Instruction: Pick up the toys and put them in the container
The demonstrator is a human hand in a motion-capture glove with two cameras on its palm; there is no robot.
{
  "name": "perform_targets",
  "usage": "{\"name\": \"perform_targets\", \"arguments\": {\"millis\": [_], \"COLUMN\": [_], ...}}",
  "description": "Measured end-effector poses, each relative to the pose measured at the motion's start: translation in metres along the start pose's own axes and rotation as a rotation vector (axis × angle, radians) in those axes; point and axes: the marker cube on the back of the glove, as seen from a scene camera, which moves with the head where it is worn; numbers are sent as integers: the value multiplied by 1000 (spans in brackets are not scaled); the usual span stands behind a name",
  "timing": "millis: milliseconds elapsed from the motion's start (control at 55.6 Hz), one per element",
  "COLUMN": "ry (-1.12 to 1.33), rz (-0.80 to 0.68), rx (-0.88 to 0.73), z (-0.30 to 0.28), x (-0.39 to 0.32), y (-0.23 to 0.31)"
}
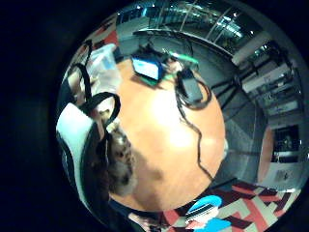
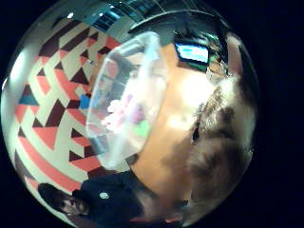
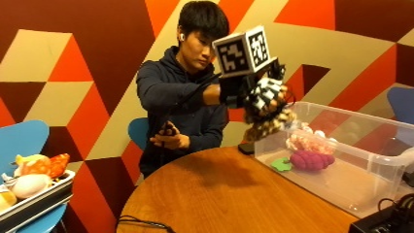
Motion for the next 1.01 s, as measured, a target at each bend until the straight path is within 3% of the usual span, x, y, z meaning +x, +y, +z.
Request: {"name": "perform_targets", "arguments": {"millis": [144,234,467,683,1007], "ry": [-38,-79,-137,-135,-118], "rz": [-148,-148,-132,-122,-108], "rx": [70,77,139,62,127], "z": [-45,-52,-11,20,-10], "x": [-84,-119,-182,-196,-161], "y": [-11,-25,-59,-61,-34]}}
